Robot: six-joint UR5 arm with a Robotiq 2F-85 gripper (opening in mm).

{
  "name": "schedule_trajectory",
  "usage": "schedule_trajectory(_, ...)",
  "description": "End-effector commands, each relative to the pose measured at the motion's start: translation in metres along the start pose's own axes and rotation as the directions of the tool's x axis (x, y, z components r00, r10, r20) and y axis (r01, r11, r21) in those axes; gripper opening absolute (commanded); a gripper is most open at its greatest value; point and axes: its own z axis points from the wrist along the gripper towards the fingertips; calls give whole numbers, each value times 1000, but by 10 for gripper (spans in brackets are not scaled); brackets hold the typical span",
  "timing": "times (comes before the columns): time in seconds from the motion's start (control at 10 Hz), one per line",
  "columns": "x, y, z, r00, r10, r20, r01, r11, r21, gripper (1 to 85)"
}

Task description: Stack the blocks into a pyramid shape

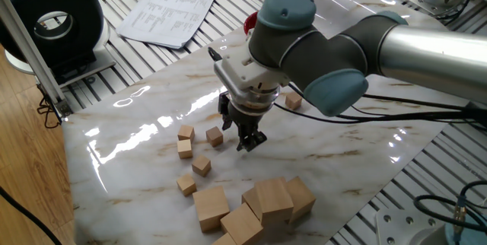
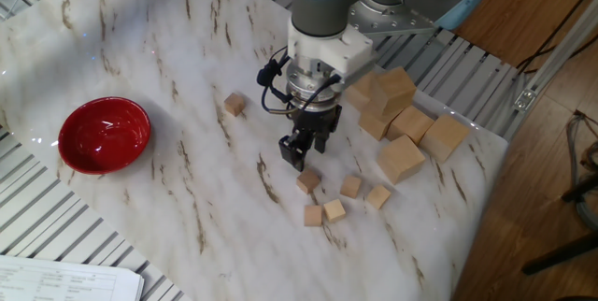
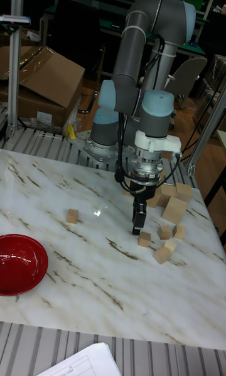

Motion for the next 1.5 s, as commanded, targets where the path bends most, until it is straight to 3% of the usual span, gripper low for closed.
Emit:
schedule_trajectory(0.0,3,-5,-4,1000,18,2,-18,1000,26,577)
schedule_trajectory(0.1,-2,-7,-4,1000,29,10,-29,999,29,607)
schedule_trajectory(0.5,-13,-19,8,999,51,7,-51,998,34,593)
schedule_trajectory(0.7,-12,-12,4,998,63,2,-63,998,18,593)
schedule_trajectory(0.9,-1,11,-7,996,77,-35,-79,996,-42,583)
schedule_trajectory(1.3,8,15,-10,996,64,-56,-67,997,-44,570)
schedule_trajectory(1.4,8,21,-11,995,77,-57,-80,995,-66,573)
